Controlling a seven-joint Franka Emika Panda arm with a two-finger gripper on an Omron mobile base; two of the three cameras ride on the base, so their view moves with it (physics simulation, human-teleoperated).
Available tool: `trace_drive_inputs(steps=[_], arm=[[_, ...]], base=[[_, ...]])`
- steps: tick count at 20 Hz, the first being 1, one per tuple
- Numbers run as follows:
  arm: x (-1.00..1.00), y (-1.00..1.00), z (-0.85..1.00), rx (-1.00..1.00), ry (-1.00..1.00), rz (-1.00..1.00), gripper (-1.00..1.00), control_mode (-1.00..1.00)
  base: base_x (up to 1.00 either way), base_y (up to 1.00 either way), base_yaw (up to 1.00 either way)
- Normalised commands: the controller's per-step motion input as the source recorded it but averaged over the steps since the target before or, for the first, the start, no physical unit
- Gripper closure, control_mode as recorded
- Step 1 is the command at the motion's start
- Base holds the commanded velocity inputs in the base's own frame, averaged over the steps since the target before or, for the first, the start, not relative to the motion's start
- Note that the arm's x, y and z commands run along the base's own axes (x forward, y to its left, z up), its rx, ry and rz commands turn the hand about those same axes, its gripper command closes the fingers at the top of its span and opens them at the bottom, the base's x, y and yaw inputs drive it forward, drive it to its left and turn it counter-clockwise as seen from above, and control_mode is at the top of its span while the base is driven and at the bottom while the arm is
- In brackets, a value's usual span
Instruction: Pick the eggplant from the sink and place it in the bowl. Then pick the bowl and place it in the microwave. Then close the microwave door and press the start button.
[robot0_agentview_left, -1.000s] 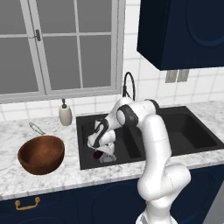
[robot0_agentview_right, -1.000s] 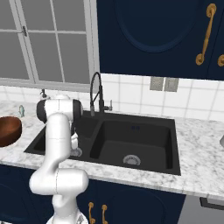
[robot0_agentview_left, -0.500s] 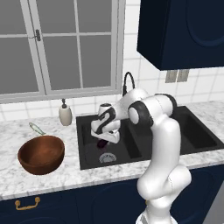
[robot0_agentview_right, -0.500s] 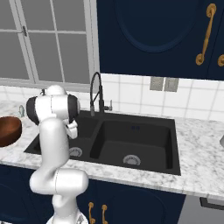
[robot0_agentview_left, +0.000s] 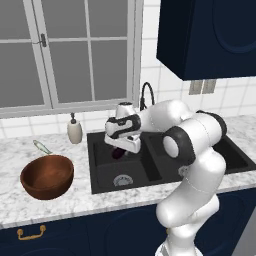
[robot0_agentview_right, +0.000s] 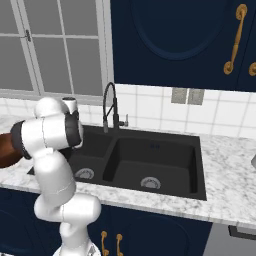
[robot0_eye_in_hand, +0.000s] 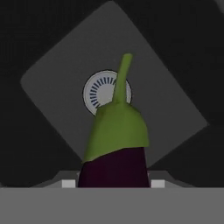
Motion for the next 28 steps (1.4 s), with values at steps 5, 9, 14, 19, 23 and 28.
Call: trace_drive_inputs(steps=[5,9,14,19,23,28], arm=[[-0.46,0.09,1.00,0.08,0.14,0.00,1.00,-1.00],[-0.53,0.29,0.71,0.03,0.04,0.01,1.00,-1.00],[-0.25,0.50,0.39,0.00,0.02,0.00,1.00,-1.00],[-0.04,0.80,0.20,0.00,0.08,0.00,1.00,-1.00],[0.00,0.92,0.12,-0.01,0.10,0.00,1.00,-1.00],[0.00,0.83,0.00,-0.03,0.10,0.00,1.00,-1.00]], base=[[0.00,0.00,0.00],[0.00,0.00,0.00],[0.00,0.00,0.00],[0.00,0.00,0.00],[0.00,0.00,0.00],[0.00,0.00,0.00]])
